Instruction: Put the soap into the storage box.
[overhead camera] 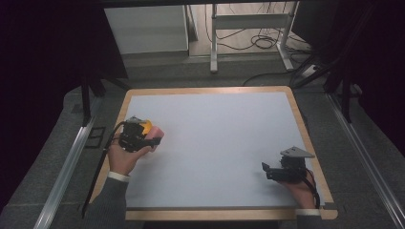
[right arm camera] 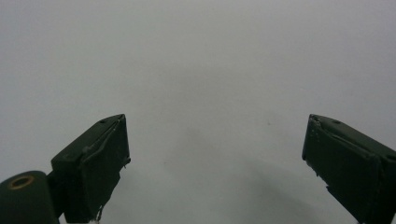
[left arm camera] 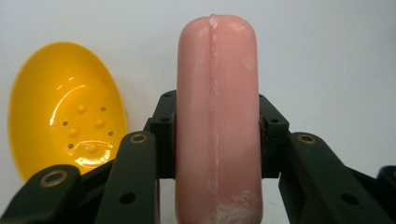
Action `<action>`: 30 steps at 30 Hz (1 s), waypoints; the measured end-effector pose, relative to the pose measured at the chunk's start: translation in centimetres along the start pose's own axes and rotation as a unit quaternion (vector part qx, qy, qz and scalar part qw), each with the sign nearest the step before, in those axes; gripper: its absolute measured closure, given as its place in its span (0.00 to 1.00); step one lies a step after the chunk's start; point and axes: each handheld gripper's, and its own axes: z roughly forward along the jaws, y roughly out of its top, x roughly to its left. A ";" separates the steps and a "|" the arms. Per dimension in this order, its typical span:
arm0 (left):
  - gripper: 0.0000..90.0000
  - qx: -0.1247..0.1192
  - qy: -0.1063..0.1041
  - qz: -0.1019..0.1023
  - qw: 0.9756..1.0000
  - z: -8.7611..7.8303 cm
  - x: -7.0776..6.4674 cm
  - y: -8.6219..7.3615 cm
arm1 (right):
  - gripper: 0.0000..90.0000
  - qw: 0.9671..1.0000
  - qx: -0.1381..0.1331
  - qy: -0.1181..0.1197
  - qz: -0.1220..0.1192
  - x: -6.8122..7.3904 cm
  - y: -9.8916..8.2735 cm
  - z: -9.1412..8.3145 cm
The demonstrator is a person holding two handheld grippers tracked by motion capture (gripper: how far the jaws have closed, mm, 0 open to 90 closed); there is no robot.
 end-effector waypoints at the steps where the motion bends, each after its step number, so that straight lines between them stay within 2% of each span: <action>1: 0.67 0.000 0.002 -0.002 1.000 0.0 0.1 0.0 | 0.08 1.000 0.000 0.000 0.000 0.0 0.0 0.0; 16: 0.67 -0.008 0.014 -0.025 1.000 -0.3 2.1 0.5 | 0.08 1.000 -0.004 0.000 0.001 0.0 0.1 -0.2; 30: 0.67 -0.003 0.030 -0.034 0.999 -0.3 3.7 1.0 | 0.08 1.000 -0.002 -0.002 0.001 -0.1 0.0 -0.1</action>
